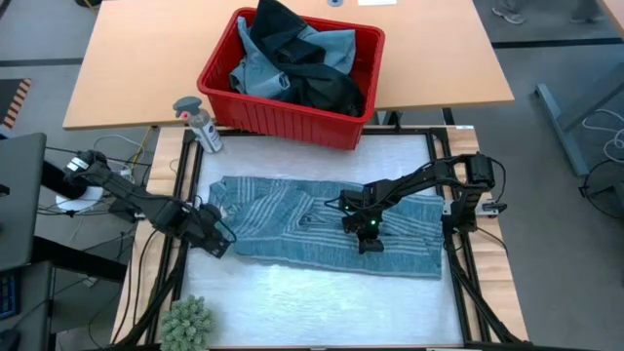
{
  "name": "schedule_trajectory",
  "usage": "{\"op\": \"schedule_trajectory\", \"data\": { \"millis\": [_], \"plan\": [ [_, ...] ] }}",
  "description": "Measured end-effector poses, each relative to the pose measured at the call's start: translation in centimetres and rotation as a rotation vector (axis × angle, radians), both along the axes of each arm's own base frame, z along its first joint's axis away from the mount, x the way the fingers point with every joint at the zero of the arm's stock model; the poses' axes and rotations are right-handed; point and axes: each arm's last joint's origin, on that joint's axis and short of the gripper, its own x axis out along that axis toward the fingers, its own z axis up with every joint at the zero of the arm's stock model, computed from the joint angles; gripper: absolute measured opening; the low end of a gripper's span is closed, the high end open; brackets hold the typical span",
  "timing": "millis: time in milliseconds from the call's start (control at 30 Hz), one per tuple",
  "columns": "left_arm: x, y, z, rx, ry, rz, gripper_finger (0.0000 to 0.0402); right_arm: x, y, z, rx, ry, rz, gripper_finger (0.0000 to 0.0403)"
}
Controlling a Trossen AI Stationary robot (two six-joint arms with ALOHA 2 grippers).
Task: Fold Laundry from Bin
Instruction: Fold the light blue shirt
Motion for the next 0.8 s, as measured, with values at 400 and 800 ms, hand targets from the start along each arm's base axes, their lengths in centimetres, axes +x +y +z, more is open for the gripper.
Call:
{"op": "schedule_trajectory", "data": {
  "millis": [400, 800],
  "plan": [
    [1.1, 1.2, 0.1, -0.065, -0.024, -0.186, 0.0008, 0.0, 0.0, 0.0, -0.001, 0.003, 0.003, 0.0026],
    [-0.5, 2.0, 1.0, -0.019, -0.049, -0.103, 0.0083, -0.1, 0.0, 0.0, -0.009, 0.006, 0.002, 0.0026]
  ]
}}
